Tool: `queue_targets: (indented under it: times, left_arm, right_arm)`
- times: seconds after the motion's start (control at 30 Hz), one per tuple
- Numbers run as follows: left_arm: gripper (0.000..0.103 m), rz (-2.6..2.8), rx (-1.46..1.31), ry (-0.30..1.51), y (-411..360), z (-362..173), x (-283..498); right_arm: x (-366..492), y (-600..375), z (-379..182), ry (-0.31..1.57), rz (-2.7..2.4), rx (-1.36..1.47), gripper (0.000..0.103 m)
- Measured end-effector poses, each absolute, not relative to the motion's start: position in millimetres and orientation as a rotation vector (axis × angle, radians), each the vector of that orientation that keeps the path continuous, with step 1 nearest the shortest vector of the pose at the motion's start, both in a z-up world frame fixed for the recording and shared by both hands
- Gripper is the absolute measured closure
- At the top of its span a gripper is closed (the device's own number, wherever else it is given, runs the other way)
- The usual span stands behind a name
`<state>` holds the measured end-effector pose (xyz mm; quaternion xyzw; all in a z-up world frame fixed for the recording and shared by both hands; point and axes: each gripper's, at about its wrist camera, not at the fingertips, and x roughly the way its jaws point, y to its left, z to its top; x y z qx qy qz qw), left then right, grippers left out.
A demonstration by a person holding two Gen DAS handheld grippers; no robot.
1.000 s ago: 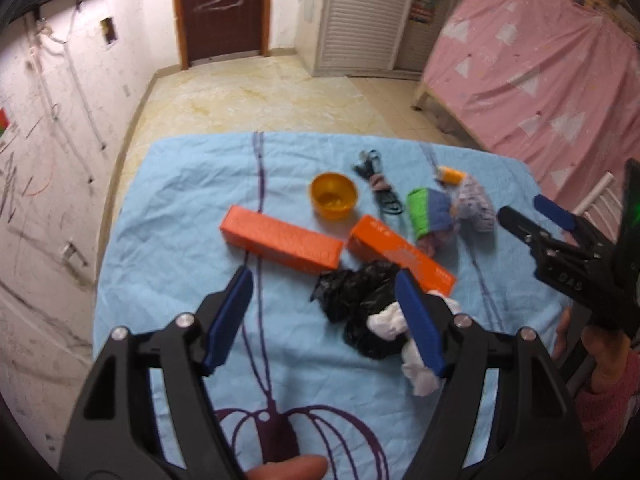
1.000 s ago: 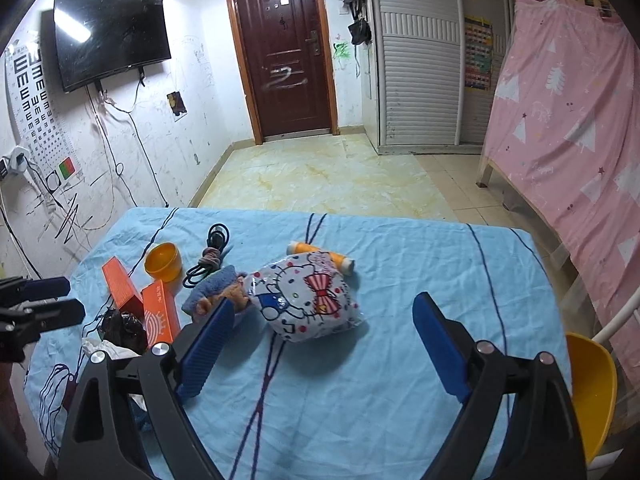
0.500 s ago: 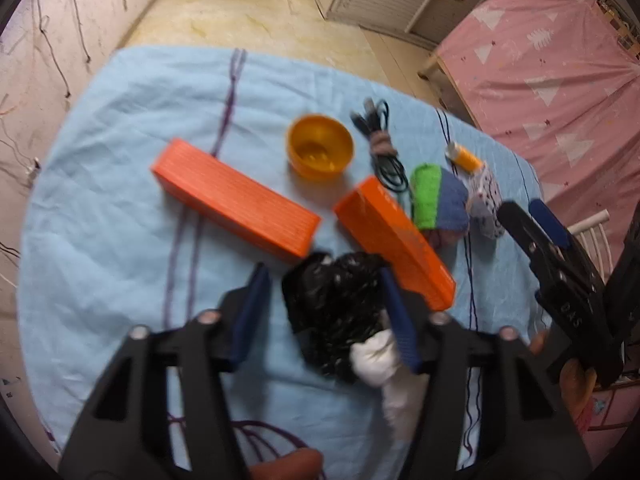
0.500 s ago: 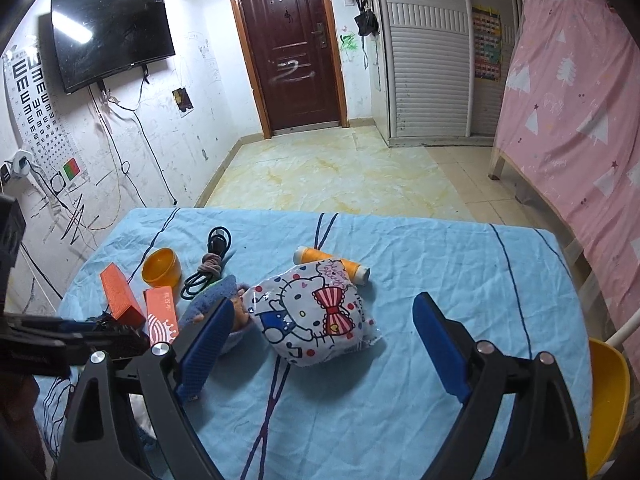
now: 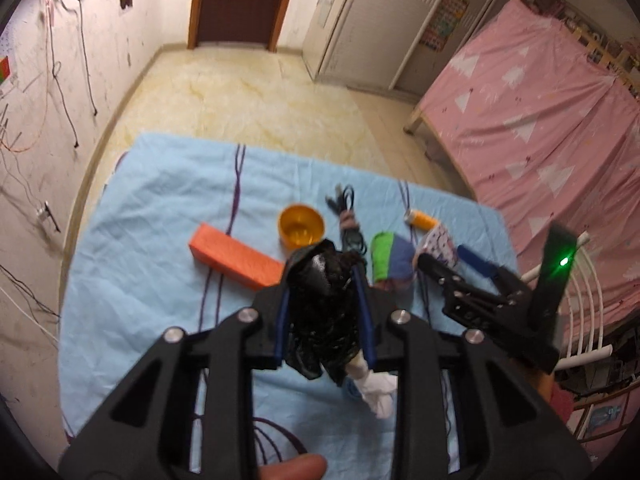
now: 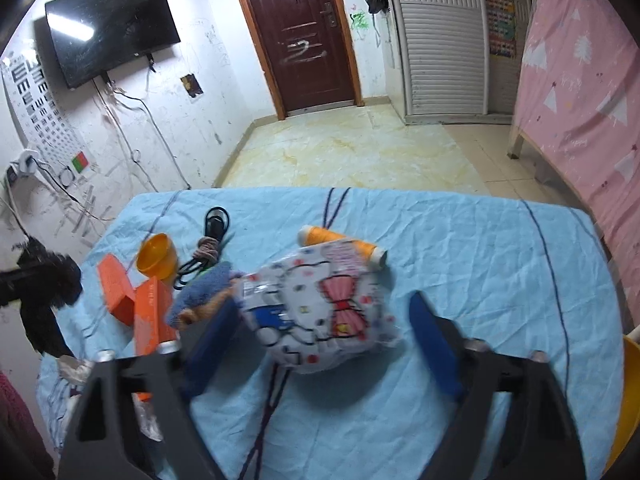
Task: Collect trash
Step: 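Grasp the Hello Kitty pouch with the right gripper while the left gripper holds the black bag, then drop the black bag and Hello Kitty pouch into the yellow bin with both grippers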
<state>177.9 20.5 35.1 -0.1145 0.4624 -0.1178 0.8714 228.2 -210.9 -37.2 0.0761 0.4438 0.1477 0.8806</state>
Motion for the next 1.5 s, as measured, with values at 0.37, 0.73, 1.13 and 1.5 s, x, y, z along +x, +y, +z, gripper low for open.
queue_targets:
  times: [0.37,0.73,1.13,1.5]
  left_arm:
    - [0.077,-0.232,-0.253,0.909,27.7,56.3,173.6]
    - [0.077,-0.239,-0.221,0.878,8.7,67.6,163.2]
    - [0.077,-0.337,-0.129,0.859,-73.9,85.2,154.5]
    - [0.077,-0.486,0.017,0.869,-204.3,87.0,140.6]
  right_arm:
    - [213.2,-215.7,-29.0,0.896,0.345,0.188,0.067]
    - [175.4,-249.3,11.1,0.778,0.351,0.250,0.067]
    - [132.8,-338.2,27.0,0.678,0.240,0.345,0.066]
    - [85.3,-448.5,11.8,0.621,0.052,0.444,0.066]
